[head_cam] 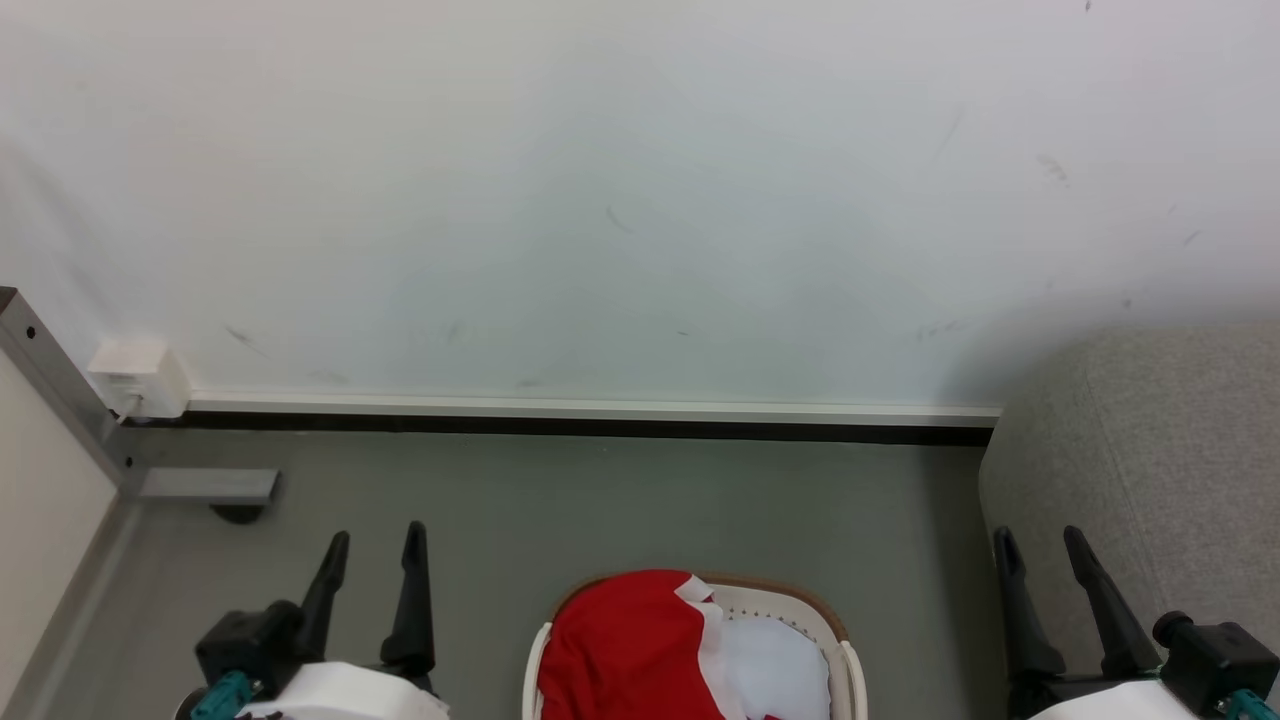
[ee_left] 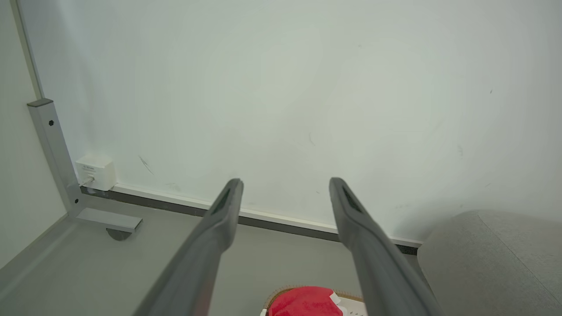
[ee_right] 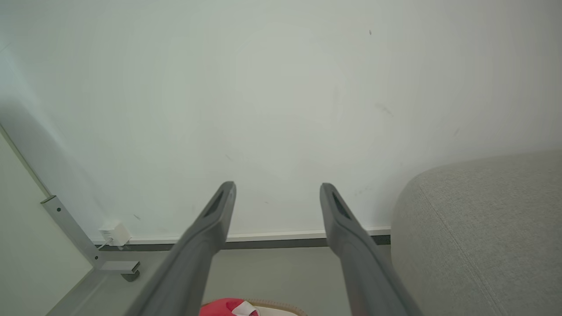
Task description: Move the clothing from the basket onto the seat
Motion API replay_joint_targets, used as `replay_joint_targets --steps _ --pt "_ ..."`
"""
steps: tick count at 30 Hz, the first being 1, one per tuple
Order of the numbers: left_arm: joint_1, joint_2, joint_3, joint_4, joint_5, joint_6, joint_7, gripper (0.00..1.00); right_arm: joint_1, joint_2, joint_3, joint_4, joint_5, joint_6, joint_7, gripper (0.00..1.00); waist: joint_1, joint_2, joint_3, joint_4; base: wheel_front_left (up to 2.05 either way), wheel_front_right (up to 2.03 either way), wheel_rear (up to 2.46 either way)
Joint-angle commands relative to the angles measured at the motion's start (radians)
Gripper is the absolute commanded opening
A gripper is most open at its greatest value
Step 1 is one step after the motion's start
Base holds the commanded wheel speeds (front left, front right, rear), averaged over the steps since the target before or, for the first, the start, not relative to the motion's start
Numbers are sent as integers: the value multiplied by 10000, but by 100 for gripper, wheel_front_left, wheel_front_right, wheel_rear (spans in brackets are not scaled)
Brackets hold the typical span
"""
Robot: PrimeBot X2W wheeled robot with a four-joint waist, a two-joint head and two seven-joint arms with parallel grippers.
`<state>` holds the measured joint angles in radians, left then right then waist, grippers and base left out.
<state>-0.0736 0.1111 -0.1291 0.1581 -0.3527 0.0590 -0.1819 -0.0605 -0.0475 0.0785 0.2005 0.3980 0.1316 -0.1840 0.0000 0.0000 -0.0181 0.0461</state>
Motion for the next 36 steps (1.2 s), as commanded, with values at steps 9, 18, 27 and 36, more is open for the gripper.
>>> replay_joint_targets --steps 9,18,27,36 --pt "-42 124 -10 -123 1093 96 -291 100 -79 -34 160 -176 -995 -13 -273 100 0 0 -9 61 0 0 0" --pt "25 63 -72 -169 1839 106 -488 100 -40 -40 129 -341 -1364 -14 -464 100 0 0 -44 95 0 0 0" --pt "73 -28 26 -194 2340 -29 -636 100 8 -42 69 -389 -1587 -15 -606 100 0 0 -56 130 0 0 0" --pt "124 -154 135 -241 2981 -158 -777 100 58 -48 189 -358 -2093 -17 -771 100 0 0 -87 162 0 0 0"
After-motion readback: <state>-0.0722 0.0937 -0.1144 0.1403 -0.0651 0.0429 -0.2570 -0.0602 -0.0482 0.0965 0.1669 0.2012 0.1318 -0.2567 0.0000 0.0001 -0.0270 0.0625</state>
